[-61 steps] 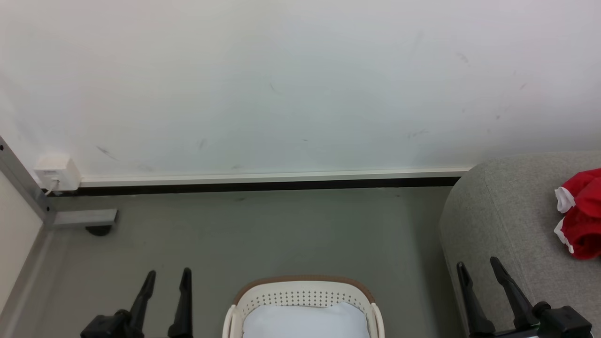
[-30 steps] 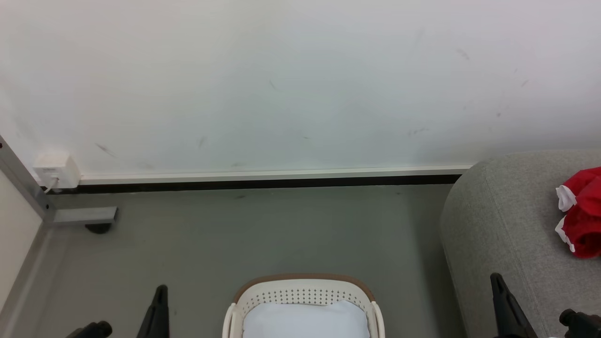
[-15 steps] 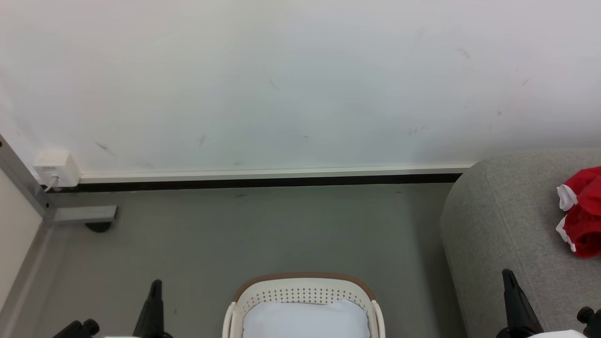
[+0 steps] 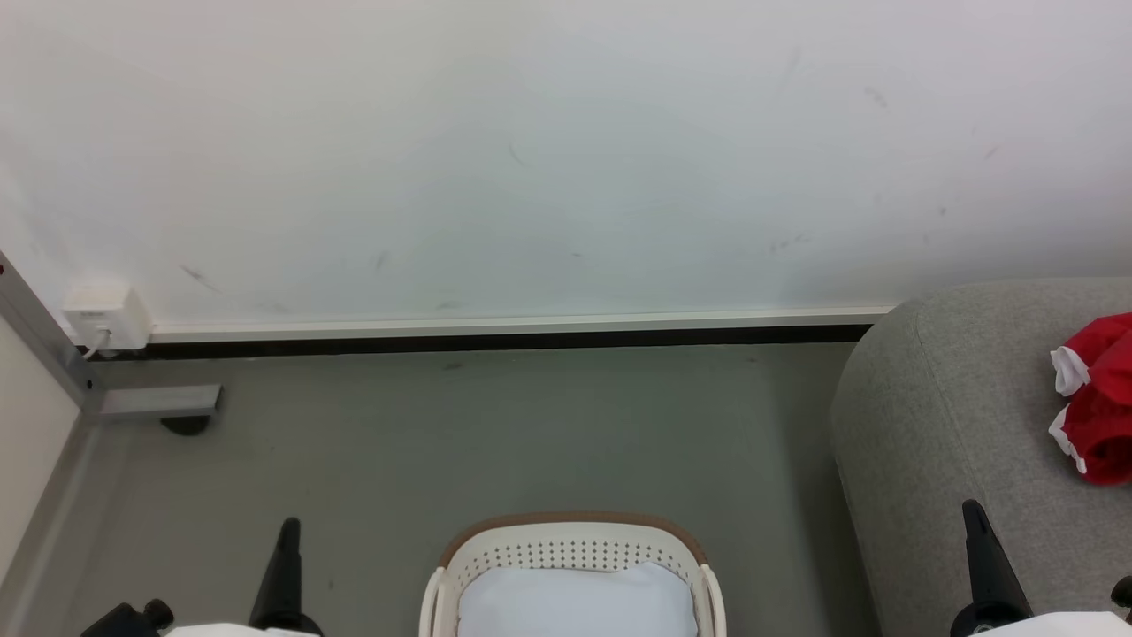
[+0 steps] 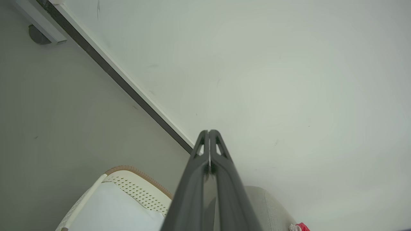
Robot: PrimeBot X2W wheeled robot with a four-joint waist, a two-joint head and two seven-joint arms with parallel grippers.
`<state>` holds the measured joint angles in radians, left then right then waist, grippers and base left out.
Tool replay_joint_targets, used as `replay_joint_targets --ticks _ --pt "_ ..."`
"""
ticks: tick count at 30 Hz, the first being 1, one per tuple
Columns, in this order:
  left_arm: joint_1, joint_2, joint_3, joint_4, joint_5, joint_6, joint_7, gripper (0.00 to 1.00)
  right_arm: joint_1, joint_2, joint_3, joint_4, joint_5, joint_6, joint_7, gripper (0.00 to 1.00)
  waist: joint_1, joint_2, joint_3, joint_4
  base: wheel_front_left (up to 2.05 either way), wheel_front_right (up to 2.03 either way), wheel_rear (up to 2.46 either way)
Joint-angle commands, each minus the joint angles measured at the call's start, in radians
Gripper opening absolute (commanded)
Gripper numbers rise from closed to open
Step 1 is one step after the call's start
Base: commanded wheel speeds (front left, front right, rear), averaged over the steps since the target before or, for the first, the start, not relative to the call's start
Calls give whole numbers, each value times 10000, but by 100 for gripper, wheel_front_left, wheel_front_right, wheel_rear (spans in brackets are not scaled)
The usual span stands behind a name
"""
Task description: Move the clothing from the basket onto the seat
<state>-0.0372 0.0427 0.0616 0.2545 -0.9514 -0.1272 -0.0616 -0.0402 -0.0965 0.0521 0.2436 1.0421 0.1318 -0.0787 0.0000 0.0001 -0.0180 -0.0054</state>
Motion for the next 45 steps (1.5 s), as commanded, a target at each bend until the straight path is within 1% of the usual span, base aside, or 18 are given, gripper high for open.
replay_joint_targets --ticks 1,8,20,34,45 --pt "-220 70 63 -122 -286 -25 76 0 -293 -16 -113 -87 273 -8 77 0 0 -1 3 1 0 0 0" --pt "-308 76 135 -123 -1211 -29 313 0 -340 28 -300 -78 1077 -10 315 0 0 -1 26 7 0 0 0" --pt "-405 85 226 -122 -2441 -35 643 0 -444 95 -567 -64 2154 -12 645 0 0 -1 59 16 0 0 0" --pt "-512 94 324 -118 -3711 -42 983 0 -512 163 -855 -47 3277 -14 991 0 0 -1 98 25 0 0 0" --pt "-582 100 390 -116 -4497 -46 1222 0 -585 206 -1048 -34 3994 -16 1224 0 0 -1 125 32 0 0 0"
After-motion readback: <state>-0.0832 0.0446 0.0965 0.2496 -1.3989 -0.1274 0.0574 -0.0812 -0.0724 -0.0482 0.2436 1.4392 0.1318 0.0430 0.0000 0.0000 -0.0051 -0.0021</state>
